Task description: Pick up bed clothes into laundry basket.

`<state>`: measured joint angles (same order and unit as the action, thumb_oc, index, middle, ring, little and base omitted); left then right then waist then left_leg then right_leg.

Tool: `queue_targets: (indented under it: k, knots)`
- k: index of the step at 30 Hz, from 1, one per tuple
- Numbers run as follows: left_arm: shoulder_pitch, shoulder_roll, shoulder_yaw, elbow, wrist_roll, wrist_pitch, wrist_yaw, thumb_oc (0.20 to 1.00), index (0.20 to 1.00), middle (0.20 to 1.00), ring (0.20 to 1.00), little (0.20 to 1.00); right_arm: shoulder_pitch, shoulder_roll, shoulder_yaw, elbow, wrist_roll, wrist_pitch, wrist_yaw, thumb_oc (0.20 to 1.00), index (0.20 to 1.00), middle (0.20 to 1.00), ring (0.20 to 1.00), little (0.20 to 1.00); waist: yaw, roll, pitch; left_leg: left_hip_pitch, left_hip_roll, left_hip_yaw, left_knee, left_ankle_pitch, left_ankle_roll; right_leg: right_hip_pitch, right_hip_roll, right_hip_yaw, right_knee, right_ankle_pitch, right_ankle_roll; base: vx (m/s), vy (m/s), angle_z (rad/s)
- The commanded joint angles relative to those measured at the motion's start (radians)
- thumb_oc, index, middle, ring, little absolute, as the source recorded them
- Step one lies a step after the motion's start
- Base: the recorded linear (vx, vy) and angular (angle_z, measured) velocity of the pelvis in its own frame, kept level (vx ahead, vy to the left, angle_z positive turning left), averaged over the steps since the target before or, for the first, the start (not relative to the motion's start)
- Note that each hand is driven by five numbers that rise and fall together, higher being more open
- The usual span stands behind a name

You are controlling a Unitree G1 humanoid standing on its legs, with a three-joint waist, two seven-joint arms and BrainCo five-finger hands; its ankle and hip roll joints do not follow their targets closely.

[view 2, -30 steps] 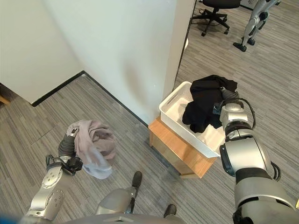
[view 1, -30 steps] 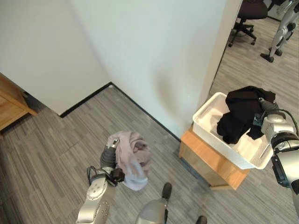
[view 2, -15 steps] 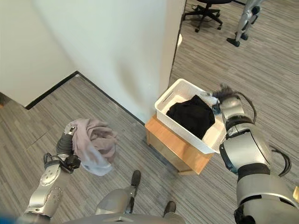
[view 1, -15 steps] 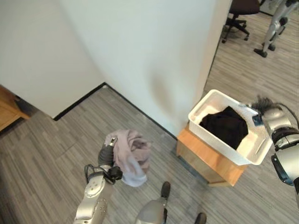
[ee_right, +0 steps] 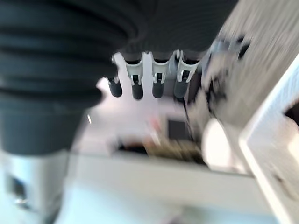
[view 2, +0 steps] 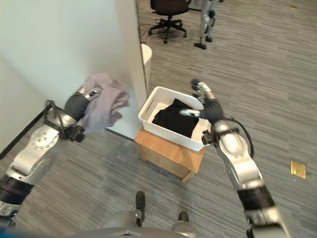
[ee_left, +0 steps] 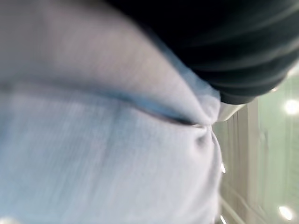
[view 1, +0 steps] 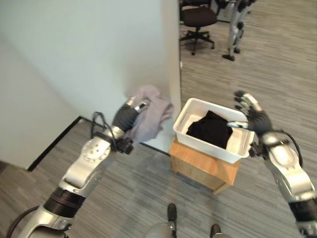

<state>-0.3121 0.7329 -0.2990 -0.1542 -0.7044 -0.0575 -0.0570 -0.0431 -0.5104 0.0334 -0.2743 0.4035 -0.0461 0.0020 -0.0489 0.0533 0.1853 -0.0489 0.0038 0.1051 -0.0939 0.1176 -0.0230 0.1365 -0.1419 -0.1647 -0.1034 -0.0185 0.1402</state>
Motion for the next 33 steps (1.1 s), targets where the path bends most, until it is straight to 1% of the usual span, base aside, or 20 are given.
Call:
queue_targets:
  k: [1, 3, 4, 5, 6, 7, 9, 10, 11, 14, 15, 16, 18, 23, 25, 27, 29, 31, 32, 33]
  knots:
    - [-0.106, 0.005, -0.026, 0.055, -0.058, -0.032, -0.023, 0.2, 0.2, 0.2, 0.2, 0.2, -0.048, -0.024, -0.024, -0.041, 0.051, -0.081, 0.042, 1.0, 1.0, 1.0, 1.0, 1.0, 0.011, -0.01, -0.059, 0.111, 0.051, 0.002, 0.007, -0.097, -0.055, -0.079, -0.01, -0.033, 0.016, 0.049, 0.03, 0.0, 0.0, -0.27]
    - [-0.167, 0.016, -0.057, 0.083, -0.051, -0.039, -0.026, 0.2, 0.2, 0.2, 0.2, 0.2, 0.001, -0.016, -0.044, -0.079, 0.089, -0.087, 0.063, 1.0, 1.0, 1.0, 1.0, 1.0, -0.01, -0.005, -0.063, 0.115, 0.052, 0.017, 0.007, -0.099, -0.057, -0.084, -0.01, -0.02, 0.016, 0.052, 0.032, 0.0, 0.0, -0.27]
    - [-0.167, 0.016, -0.058, 0.084, -0.051, -0.039, -0.026, 0.2, 0.2, 0.2, 0.2, 0.2, 0.002, -0.016, -0.045, -0.079, 0.089, -0.087, 0.063, 1.0, 1.0, 1.0, 1.0, 1.0, -0.01, -0.005, -0.063, 0.115, 0.052, 0.017, 0.007, -0.099, -0.057, -0.084, -0.01, -0.019, 0.016, 0.052, 0.032, 0.0, -0.005, -0.18]
    - [-0.227, 0.02, -0.084, 0.12, -0.044, -0.043, -0.025, 0.2, 0.2, 0.2, 0.2, 0.2, 0.031, 0.003, -0.036, -0.104, 0.16, -0.096, 0.091, 1.0, 1.0, 1.0, 1.0, 1.0, -0.032, 0.001, -0.066, 0.118, 0.053, 0.028, 0.007, -0.099, -0.059, -0.088, -0.009, -0.01, 0.016, 0.054, 0.035, 0.0, -0.013, -0.24]
    - [-0.263, 0.016, -0.105, 0.149, -0.041, -0.05, -0.019, 0.2, 0.2, 0.2, 0.2, 0.2, 0.05, 0.014, -0.027, -0.11, 0.204, -0.097, 0.107, 1.0, 1.0, 1.0, 1.0, 1.0, -0.038, 0.004, -0.068, 0.118, 0.054, 0.031, 0.007, -0.099, -0.06, -0.09, -0.009, -0.006, 0.016, 0.054, 0.035, 0.0, -0.02, -0.13]
    - [-0.307, 0.008, -0.129, 0.19, -0.044, -0.05, -0.012, 0.2, 0.2, 0.2, 0.2, 0.2, 0.07, 0.028, -0.006, -0.119, 0.243, -0.097, 0.124, 1.0, 1.0, 1.0, 1.0, 1.0, -0.051, 0.008, -0.067, 0.118, 0.054, 0.035, 0.007, -0.099, -0.061, -0.092, -0.01, -0.002, 0.016, 0.055, 0.036, 0.0, -0.013, -0.16]
    - [-0.374, 0.005, -0.145, 0.249, -0.029, -0.062, 0.001, 0.2, 0.2, 0.2, 0.2, 0.2, 0.095, 0.045, 0.013, -0.13, 0.269, -0.092, 0.144, 1.0, 1.0, 1.0, 1.0, 1.0, -0.067, 0.017, -0.068, 0.119, 0.054, 0.043, 0.007, -0.098, -0.062, -0.095, -0.01, 0.006, 0.016, 0.057, 0.037, 0.01, -0.012, -0.11]
    - [-0.447, -0.011, -0.173, 0.317, -0.016, -0.066, 0.016, 0.2, 0.2, 0.2, 0.2, 0.2, 0.113, 0.068, 0.057, -0.129, 0.318, -0.086, 0.169, 1.0, 1.0, 1.0, 1.0, 1.0, -0.082, 0.026, -0.067, 0.117, 0.053, 0.048, 0.007, -0.096, -0.063, -0.099, -0.01, 0.011, 0.016, 0.06, 0.038, 0.01, -0.012, -0.07]
    - [-0.447, -0.011, -0.173, 0.317, -0.016, -0.066, 0.016, 0.2, 0.2, 0.2, 0.2, 0.2, 0.113, 0.068, 0.057, -0.129, 0.318, -0.086, 0.169, 1.0, 1.0, 1.0, 1.0, 1.0, -0.082, 0.026, -0.067, 0.117, 0.053, 0.048, 0.007, -0.096, -0.063, -0.099, -0.01, 0.011, 0.016, 0.06, 0.038, 0.0, -0.008, -0.06]
    - [-0.574, -0.017, -0.214, 0.424, 0.041, -0.077, 0.036, 0.2, 0.2, 0.2, 0.2, 0.2, 0.138, 0.08, 0.103, -0.117, 0.323, -0.077, 0.186, 1.0, 1.0, 1.0, 1.0, 1.0, -0.105, 0.041, -0.056, 0.113, 0.052, 0.056, 0.007, -0.094, -0.066, -0.11, -0.011, 0.018, 0.017, 0.063, 0.042, -0.02, 0.012, -0.12]
    - [-0.647, -0.029, -0.229, 0.508, 0.047, -0.085, 0.056, 0.2, 0.2, 0.2, 0.2, 0.2, 0.14, 0.082, 0.13, -0.108, 0.313, -0.074, 0.184, 1.0, 1.0, 1.0, 1.0, 1.0, -0.123, 0.052, -0.046, 0.108, 0.052, 0.066, 0.007, -0.093, -0.068, -0.122, -0.011, 0.025, 0.017, 0.067, 0.044, -0.03, 0.019, -0.05]
    - [-0.675, -0.027, -0.236, 0.538, 0.051, -0.09, 0.053, 0.2, 0.2, 0.2, 0.2, 0.2, 0.135, 0.082, 0.137, -0.107, 0.314, -0.075, 0.188, 1.0, 1.0, 1.0, 1.0, 1.0, -0.13, 0.056, -0.038, 0.106, 0.052, 0.069, 0.007, -0.092, -0.069, -0.128, -0.011, 0.03, 0.018, 0.069, 0.045, -0.05, 0.021, -0.17]
    - [-0.79, -0.043, -0.26, 0.643, 0.074, -0.101, 0.075, 0.2, 0.2, 0.2, 0.2, 0.2, 0.132, 0.081, 0.172, -0.102, 0.327, -0.08, 0.196, 1.0, 1.0, 1.0, 1.0, 1.0, -0.159, 0.07, -0.005, 0.088, 0.05, 0.08, 0.007, -0.084, -0.073, -0.16, -0.01, 0.045, 0.02, 0.078, 0.048, -0.06, 0.021, -0.26]
    - [-0.866, -0.06, -0.261, 0.737, 0.08, -0.108, 0.097, 0.2, 0.2, 0.2, 0.2, 0.2, 0.133, 0.081, 0.185, -0.098, 0.325, -0.086, 0.195, 1.0, 1.0, 1.0, 1.0, 1.0, -0.178, 0.073, 0.024, 0.066, 0.052, 0.085, 0.007, -0.077, -0.075, -0.19, -0.008, 0.055, 0.025, 0.085, 0.049, -0.03, -0.001, -0.09]
    - [-0.926, -0.073, -0.254, 0.818, 0.099, -0.12, 0.119, 0.2, 0.2, 0.2, 0.2, 0.2, 0.123, 0.091, 0.193, -0.1, 0.34, -0.099, 0.189, 1.0, 1.0, 1.0, 1.0, 1.0, -0.203, 0.066, 0.06, 0.036, 0.057, 0.097, 0.007, -0.069, -0.08, -0.232, -0.002, 0.073, 0.028, 0.097, 0.051, -0.04, -0.012, -0.11]
    - [-0.941, -0.073, -0.257, 0.836, 0.11, -0.12, 0.121, 0.2, 0.2, 0.2, 0.2, 0.2, 0.116, 0.089, 0.201, -0.1, 0.349, -0.103, 0.19, 1.0, 1.0, 1.0, 1.0, 1.0, -0.209, 0.064, 0.072, 0.028, 0.059, 0.103, 0.007, -0.067, -0.081, -0.247, -0.001, 0.079, 0.031, 0.1, 0.051, -0.04, -0.003, -0.12]
    - [-0.977, -0.055, -0.272, 0.876, 0.155, -0.125, 0.125, 0.2, 0.2, 0.2, 0.2, 0.2, 0.109, 0.091, 0.215, -0.107, 0.371, -0.112, 0.198, 1.0, 1.0, 1.0, 1.0, 1.0, -0.221, 0.056, 0.1, 0.006, 0.062, 0.114, 0.007, -0.063, -0.082, -0.281, 0.005, 0.1, 0.034, 0.109, 0.051, -0.04, -0.002, -0.18]
    - [-0.988, -0.046, -0.261, 0.944, 0.17, -0.116, 0.134, 0.2, 0.2, 0.2, 0.2, 0.2, 0.119, 0.098, 0.218, -0.113, 0.38, -0.113, 0.196, 1.0, 1.0, 1.0, 1.0, 1.0, -0.225, 0.05, 0.117, -0.01, 0.062, 0.123, 0.007, -0.06, -0.083, -0.302, 0.008, 0.11, 0.033, 0.117, 0.051, -0.01, -0.013, -0.26]
    - [-0.99, -0.046, -0.262, 0.946, 0.17, -0.117, 0.133, 0.2, 0.2, 0.2, 0.2, 0.2, 0.119, 0.098, 0.218, -0.113, 0.38, -0.113, 0.195, 1.0, 1.0, 1.0, 1.0, 1.0, -0.224, 0.05, 0.116, -0.012, 0.062, 0.124, 0.007, -0.06, -0.083, -0.305, 0.008, 0.111, 0.033, 0.117, 0.051, 0.0, -0.008, -0.23]
    - [-0.997, -0.029, -0.258, 0.98, 0.2, -0.116, 0.134, 0.2, 0.2, 0.2, 0.2, 0.2, 0.124, 0.109, 0.231, -0.113, 0.392, -0.122, 0.192, 1.0, 1.0, 1.0, 1.0, 1.0, -0.234, 0.041, 0.143, -0.029, 0.064, 0.133, 0.007, -0.056, -0.083, -0.33, 0.01, 0.125, 0.037, 0.124, 0.052, -0.01, -0.002, -0.25]
